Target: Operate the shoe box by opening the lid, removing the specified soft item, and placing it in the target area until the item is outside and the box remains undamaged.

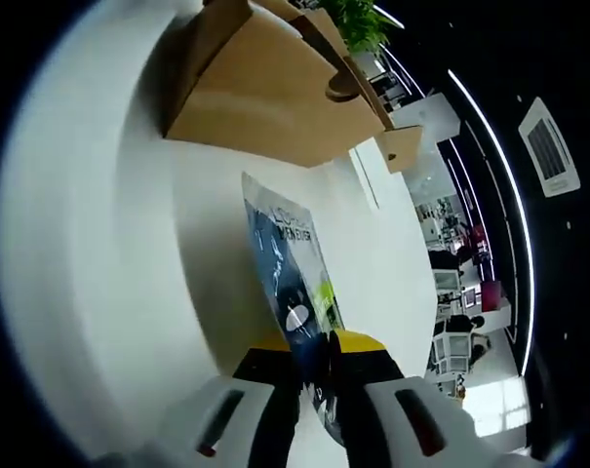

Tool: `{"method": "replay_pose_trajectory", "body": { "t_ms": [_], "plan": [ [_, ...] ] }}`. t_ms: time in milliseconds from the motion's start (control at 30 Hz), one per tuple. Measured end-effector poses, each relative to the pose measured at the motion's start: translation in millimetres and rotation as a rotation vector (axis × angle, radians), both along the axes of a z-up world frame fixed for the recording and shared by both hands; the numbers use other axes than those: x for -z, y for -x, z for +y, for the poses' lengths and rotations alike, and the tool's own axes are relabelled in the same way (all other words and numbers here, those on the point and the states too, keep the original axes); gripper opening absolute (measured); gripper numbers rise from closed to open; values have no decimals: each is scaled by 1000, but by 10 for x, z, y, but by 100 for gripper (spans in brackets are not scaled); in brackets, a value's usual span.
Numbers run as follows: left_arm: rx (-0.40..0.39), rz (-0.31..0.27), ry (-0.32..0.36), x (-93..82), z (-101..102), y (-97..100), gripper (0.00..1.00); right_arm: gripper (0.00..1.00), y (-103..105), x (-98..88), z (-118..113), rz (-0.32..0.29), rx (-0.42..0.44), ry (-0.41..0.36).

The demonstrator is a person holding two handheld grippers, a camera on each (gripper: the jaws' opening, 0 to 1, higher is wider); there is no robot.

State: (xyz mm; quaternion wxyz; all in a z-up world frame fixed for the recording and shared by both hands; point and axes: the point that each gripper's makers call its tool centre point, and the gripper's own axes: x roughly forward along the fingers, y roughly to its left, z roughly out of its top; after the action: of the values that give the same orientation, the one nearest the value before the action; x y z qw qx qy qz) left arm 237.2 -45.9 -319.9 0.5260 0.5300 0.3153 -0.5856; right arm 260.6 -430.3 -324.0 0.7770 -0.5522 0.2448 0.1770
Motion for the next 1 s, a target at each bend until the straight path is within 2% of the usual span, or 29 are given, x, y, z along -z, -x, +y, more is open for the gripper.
{"method": "replay_pose_trajectory", "body": {
  "t_ms": [467, 667, 1000],
  "plan": [
    [3, 0, 1, 10, 4, 22, 5, 13, 80, -15, 6, 21, 4, 5],
    [3, 0, 1, 12, 7, 22, 5, 14, 176, -24, -31, 39, 19, -7],
    [5, -3, 0, 14, 2, 22, 5, 16, 121, -11, -35, 54, 25, 3]
  ]
}}
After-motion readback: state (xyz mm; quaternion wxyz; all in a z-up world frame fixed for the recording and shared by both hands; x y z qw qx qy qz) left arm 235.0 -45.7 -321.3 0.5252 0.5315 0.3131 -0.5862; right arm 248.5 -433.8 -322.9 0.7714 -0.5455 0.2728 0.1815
